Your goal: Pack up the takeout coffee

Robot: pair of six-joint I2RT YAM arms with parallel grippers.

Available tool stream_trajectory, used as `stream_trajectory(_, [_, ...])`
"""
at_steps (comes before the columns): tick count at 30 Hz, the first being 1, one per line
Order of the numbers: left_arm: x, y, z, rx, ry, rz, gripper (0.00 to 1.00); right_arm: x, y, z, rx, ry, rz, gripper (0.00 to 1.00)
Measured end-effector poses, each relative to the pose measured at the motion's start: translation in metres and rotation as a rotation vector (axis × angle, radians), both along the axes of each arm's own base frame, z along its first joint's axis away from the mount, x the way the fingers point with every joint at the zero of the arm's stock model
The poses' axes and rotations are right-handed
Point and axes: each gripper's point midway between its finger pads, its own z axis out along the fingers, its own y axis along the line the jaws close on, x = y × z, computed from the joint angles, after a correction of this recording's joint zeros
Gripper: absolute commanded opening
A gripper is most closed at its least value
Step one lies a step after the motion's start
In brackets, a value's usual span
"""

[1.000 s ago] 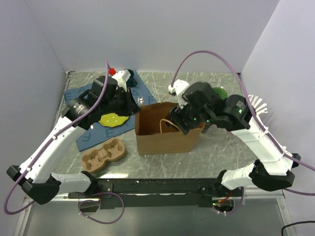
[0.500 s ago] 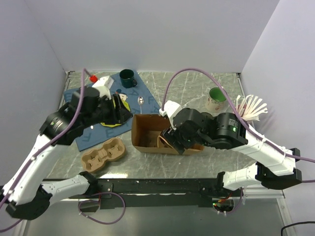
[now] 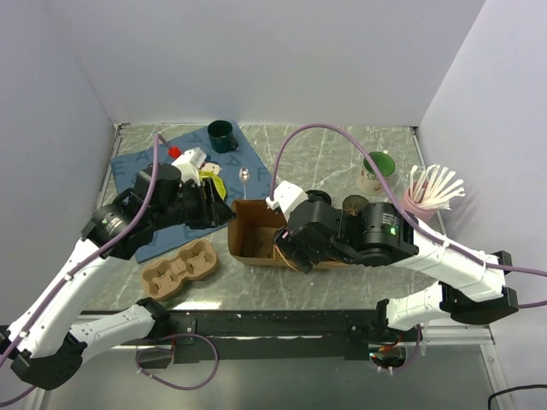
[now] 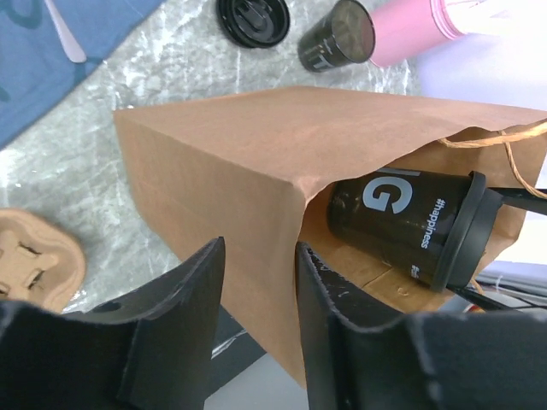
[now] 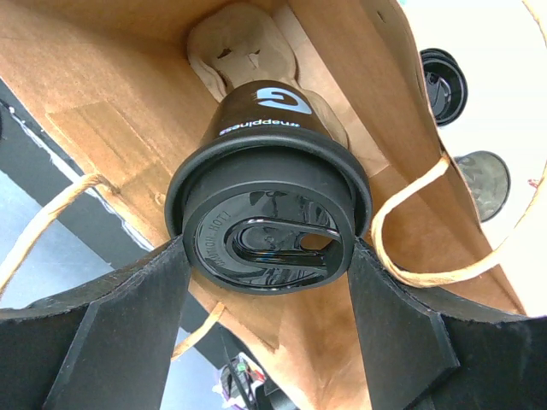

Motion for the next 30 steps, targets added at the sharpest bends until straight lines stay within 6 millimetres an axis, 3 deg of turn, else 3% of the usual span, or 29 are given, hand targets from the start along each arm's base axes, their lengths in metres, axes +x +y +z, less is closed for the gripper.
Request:
stream_trajectory(7, [0.003, -0.009, 0.0, -0.033, -0.012, -0.024, 0.36, -0.001, 0.0, 0.001, -0.001, -0.007, 0.003, 0.5])
stream_trajectory(8, [0.004, -0.01, 0.002, -0.039, -0.017, -0.026, 0.33, -0.001, 0.001, 0.001, -0.001, -0.008, 0.004, 0.5])
stream_trajectory(10, [0.005, -0.011, 0.004, -0.044, -0.024, -0.026, 0.13, -0.001, 0.0, 0.001, -0.003, -0.012, 0.006, 0.5])
stream_trajectory(14, [0.008, -0.015, 0.003, -0.044, -0.029, -0.04, 0.01, -0.001, 0.0, 0.001, -0.004, -0.015, 0.008, 0.5])
stream_trajectory(30, [-0.011, -0.023, 0.01, -0.038, -0.128, -0.233, 0.01, 0.015, -0.008, 0.002, -0.099, -0.217, 0.173, 0.52])
